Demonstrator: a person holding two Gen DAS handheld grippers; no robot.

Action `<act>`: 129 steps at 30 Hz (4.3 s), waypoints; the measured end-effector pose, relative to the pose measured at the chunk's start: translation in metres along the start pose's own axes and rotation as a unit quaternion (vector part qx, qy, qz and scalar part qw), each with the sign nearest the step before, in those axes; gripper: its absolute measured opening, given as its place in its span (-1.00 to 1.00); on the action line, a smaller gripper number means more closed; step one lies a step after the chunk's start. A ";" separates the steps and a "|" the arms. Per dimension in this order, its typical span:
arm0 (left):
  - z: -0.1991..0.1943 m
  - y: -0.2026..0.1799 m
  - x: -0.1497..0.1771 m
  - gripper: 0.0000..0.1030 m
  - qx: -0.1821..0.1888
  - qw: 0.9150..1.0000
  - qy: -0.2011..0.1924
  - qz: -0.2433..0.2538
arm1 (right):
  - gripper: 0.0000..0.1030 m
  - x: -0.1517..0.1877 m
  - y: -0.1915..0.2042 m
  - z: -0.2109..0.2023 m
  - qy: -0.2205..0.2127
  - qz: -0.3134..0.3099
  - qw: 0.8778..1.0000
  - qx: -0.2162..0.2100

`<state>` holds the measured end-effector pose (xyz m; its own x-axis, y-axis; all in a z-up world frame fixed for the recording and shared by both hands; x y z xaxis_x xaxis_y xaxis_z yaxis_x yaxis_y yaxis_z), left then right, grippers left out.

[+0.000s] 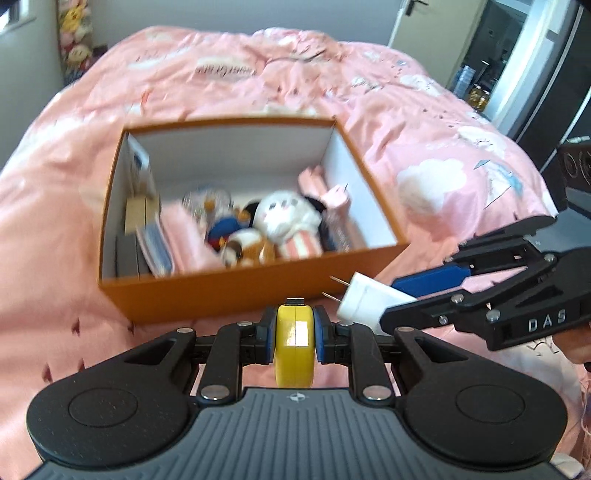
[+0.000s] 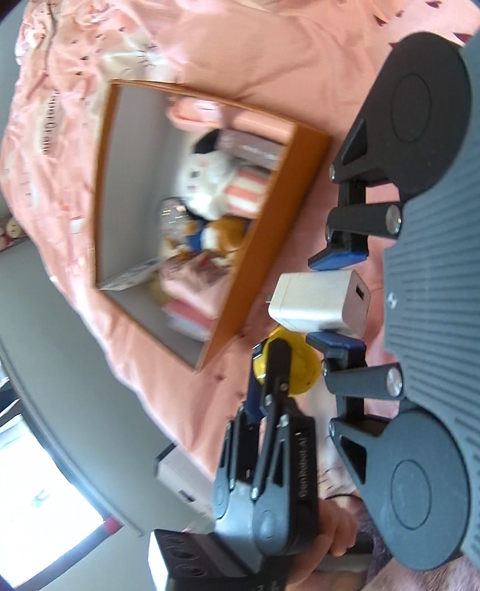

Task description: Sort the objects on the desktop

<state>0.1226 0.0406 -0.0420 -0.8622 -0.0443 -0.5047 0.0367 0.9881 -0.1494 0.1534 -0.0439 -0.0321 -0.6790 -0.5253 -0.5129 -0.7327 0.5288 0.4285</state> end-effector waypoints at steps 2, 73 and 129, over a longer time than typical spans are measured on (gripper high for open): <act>-0.006 -0.003 -0.012 -0.57 0.000 1.000 -0.009 0.011 | -0.26 -0.011 0.002 -0.010 -0.018 -0.004 1.000 -0.001; 0.111 0.074 -0.158 -0.27 -0.030 0.996 -0.062 -0.056 | -0.11 -0.141 -0.122 0.065 -0.038 0.008 0.976 0.214; 0.058 0.056 -0.018 0.72 -0.213 0.962 -0.166 -0.044 | 0.62 -0.008 -0.058 0.025 -0.197 0.084 0.935 0.281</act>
<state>0.1696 0.0882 -0.0909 -0.6407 -0.1059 -0.7604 -0.3012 0.9457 0.1221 0.2027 -0.0531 -0.0715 -0.6307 -0.1756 -0.7559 -0.4022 0.9070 0.1249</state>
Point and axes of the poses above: each gripper's, at about its wrist camera, not at the fingertips, and z roughly the way its jaws point, y to its left, x to its underside, the point moved 10 cm from there along z, roughly the way its jaws point, and after that the axes turned 4 degrees about y, right-handed, at the moved point
